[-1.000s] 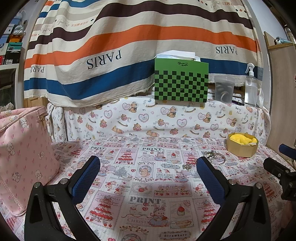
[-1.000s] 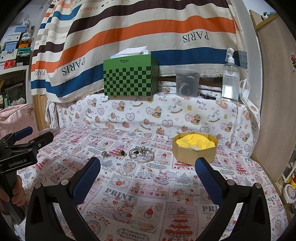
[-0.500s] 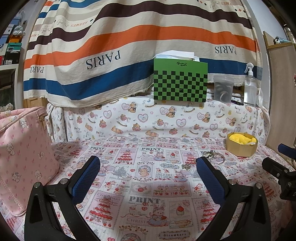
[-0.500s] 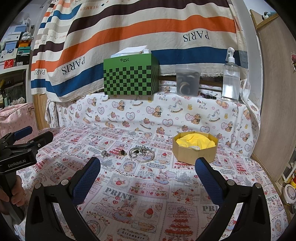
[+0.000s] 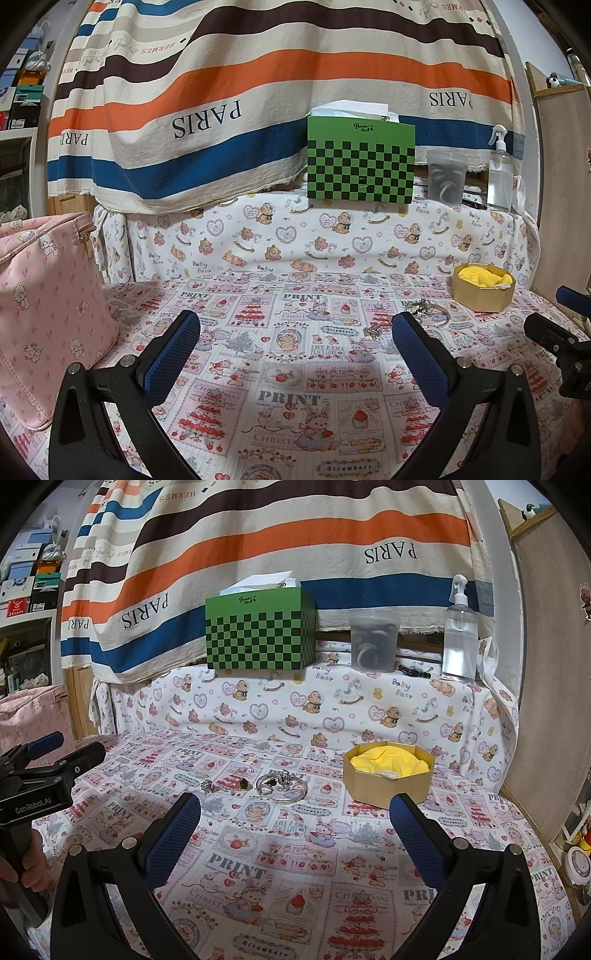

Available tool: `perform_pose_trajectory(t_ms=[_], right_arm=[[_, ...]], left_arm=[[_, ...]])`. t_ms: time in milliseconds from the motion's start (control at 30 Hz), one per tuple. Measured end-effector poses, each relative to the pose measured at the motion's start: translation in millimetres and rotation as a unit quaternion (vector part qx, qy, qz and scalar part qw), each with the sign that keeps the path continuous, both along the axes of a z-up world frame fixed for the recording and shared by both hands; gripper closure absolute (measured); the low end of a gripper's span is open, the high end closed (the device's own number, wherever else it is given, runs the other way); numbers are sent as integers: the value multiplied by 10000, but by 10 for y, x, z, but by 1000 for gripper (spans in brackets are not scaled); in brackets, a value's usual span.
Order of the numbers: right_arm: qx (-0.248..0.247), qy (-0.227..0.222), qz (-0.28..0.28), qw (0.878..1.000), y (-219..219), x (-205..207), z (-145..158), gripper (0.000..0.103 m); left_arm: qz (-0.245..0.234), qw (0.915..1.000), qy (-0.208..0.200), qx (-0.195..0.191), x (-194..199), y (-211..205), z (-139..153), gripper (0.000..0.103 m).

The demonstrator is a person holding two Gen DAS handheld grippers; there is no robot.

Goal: Organize jewelry

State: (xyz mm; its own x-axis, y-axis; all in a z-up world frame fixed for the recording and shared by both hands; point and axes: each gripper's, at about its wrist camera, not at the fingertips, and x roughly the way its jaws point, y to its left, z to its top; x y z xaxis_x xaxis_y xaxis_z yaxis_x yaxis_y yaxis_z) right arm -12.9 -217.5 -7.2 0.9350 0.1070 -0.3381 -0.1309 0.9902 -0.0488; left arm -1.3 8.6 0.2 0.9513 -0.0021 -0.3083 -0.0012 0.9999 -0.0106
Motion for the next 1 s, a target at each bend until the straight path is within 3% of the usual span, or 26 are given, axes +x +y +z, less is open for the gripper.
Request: perform_pose_trajectory(t_ms=[1000], right_arm=[[-6,34,32,10000,3,1,-9,0]], left_arm=[[-3,10000,6,-7,5,-3,-1,0]])
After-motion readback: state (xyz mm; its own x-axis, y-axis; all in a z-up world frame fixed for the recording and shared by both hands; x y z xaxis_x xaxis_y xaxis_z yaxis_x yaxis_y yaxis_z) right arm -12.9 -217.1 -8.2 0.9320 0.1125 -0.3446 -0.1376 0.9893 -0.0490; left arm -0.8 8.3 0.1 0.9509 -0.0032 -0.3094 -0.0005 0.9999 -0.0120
